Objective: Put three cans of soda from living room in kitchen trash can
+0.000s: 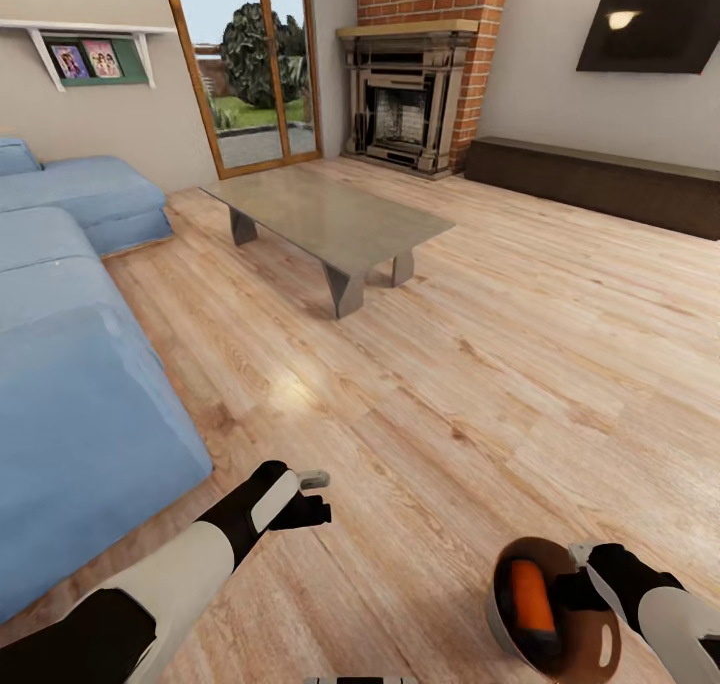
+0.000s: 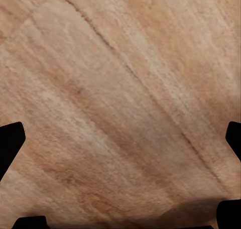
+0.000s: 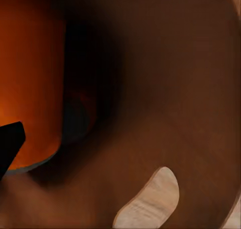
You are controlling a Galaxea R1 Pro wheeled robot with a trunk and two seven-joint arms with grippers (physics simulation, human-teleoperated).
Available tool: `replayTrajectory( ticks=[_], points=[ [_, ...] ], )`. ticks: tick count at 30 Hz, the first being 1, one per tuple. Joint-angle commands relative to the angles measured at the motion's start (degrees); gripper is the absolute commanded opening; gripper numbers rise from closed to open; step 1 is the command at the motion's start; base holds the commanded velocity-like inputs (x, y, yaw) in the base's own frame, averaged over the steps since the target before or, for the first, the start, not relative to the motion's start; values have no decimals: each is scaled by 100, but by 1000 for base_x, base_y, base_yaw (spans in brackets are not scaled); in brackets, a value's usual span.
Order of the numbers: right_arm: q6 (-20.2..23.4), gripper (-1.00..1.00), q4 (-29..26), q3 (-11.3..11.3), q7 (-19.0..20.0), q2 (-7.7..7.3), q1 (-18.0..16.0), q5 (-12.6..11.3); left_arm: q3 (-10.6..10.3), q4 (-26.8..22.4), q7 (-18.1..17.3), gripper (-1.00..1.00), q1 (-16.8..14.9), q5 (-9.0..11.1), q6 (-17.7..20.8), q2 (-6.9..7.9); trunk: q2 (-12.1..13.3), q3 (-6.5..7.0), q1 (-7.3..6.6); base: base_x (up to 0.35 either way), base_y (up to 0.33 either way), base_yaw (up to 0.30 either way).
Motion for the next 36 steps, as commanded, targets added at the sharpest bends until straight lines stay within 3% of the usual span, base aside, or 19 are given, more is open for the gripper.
replayTrajectory(
  ticks=[1, 7, 36],
  points=[
    [2, 100, 1, -23, 8, 4, 1, -34, -1, -41, 0, 100, 0, 0, 0, 0, 0, 0, 0, 0, 0, 0],
    [2, 100, 0, -23, 7, 2, 9, -33, 0, -138, -17, 100, 0, 0, 6, 6, 0, 0, 0, 0, 0, 0],
    [-1, 100, -7, -22, 6, 19, 20, -33, -19, -165, -44, 100, 2, 0, 9, 1, 1163, 520, -637, 0, 0, 0]
  ],
)
